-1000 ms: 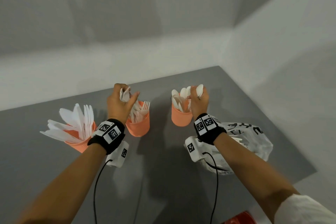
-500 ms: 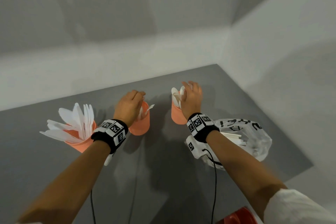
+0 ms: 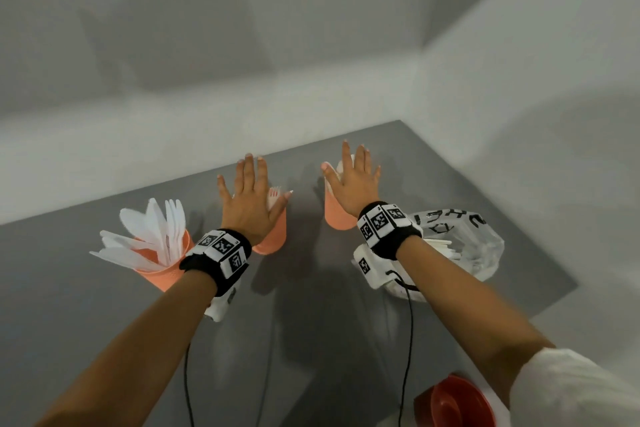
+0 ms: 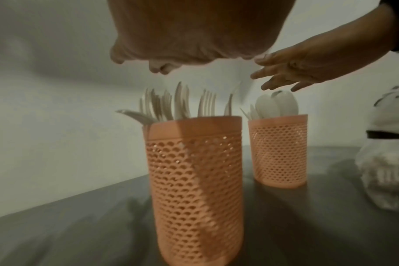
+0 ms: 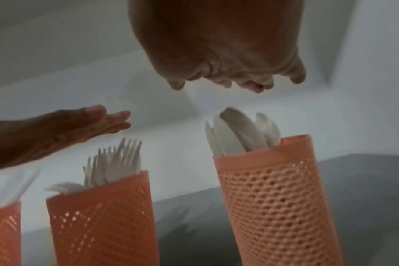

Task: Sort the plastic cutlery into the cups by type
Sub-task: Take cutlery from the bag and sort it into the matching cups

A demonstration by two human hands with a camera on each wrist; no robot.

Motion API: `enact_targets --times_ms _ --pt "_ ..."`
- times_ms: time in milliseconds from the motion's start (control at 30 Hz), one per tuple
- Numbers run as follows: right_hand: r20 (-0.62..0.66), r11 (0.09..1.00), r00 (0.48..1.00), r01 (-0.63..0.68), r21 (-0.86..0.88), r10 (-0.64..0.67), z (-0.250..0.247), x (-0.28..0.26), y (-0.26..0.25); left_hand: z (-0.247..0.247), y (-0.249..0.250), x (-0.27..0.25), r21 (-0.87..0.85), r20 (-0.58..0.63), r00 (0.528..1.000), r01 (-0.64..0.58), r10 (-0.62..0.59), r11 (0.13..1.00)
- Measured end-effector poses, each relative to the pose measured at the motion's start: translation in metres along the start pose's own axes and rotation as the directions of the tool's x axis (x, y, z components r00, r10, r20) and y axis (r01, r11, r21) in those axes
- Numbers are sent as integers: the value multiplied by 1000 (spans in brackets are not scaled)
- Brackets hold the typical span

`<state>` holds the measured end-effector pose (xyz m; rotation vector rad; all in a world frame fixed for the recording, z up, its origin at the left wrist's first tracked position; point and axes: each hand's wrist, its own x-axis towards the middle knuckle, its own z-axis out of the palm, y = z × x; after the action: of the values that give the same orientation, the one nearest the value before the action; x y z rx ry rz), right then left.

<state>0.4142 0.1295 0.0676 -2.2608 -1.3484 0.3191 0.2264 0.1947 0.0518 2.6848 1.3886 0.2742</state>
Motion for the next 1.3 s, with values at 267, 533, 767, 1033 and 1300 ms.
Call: enact_targets --times_ms 267,533,767,1033,1300 --pt "-32 952 999 50 302 -43 -79 -48 61 -30 79 -20 -492 -321 918 -373 235 787" --pt "497 939 843 -26 -343 205 -90 -79 129 22 168 -40 -629 -36 927 -312 374 712" --pt "592 952 801 106 -288 90 -54 -63 153 69 193 -45 -521 368 917 63 157 851" --pt "693 909 710 200 -367 124 -34 -40 161 60 192 -46 -550 408 912 218 32 806" --pt "665 946 747 229 -228 -20 -17 -40 160 45 191 -50 -520 325 944 230 -58 823"
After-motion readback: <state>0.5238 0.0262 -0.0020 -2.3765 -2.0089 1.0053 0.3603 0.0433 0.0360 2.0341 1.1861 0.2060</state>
